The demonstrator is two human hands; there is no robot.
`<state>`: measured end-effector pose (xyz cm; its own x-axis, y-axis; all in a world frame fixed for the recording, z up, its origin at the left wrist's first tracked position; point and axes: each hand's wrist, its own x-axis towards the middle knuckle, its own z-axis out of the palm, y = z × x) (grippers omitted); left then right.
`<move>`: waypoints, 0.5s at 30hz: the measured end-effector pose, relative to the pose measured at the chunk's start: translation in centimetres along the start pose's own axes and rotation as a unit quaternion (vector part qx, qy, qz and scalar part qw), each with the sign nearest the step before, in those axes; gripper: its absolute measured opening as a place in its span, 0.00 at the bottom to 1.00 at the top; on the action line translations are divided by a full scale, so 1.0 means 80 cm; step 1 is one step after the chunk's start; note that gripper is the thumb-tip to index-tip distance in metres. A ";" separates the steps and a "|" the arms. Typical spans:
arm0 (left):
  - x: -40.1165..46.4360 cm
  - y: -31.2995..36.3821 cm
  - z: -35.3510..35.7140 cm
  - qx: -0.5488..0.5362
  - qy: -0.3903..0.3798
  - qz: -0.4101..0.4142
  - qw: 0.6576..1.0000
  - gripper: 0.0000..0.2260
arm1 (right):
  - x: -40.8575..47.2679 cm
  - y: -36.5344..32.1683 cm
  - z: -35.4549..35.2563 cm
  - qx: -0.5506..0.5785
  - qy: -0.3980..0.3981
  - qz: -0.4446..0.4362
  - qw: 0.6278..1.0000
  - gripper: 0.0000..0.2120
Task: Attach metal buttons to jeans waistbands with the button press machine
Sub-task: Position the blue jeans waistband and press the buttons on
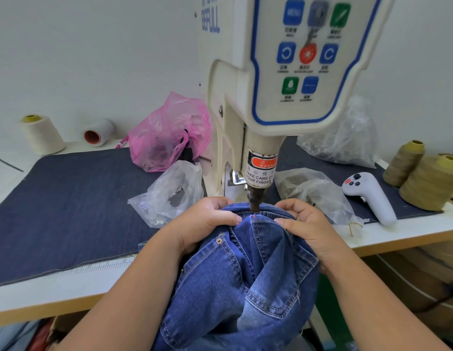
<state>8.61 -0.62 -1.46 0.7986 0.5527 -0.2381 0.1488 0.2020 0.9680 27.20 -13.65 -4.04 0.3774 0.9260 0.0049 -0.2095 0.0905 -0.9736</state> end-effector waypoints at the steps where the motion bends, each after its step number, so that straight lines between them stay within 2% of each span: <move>1: 0.000 0.000 0.000 -0.002 -0.003 0.000 1.000 0.08 | 0.000 0.000 0.000 -0.001 0.002 0.002 1.000 0.16; 4: 0.001 0.001 0.000 -0.008 -0.009 -0.001 1.000 0.07 | 0.001 -0.001 0.001 -0.006 0.005 0.007 1.000 0.16; 8: 0.001 0.001 -0.001 -0.004 -0.004 -0.003 1.000 0.07 | 0.003 0.000 0.001 -0.017 0.007 0.018 1.000 0.11; 15: 0.003 -0.001 -0.001 -0.001 0.013 -0.011 1.000 0.15 | 0.004 -0.002 0.004 -0.012 0.011 0.025 1.000 0.10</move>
<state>8.70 -0.43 -1.56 0.7794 0.5698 -0.2605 0.1637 0.2162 0.9625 27.09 -13.22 -3.84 0.3875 0.9206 -0.0484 -0.2077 0.0360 -0.9775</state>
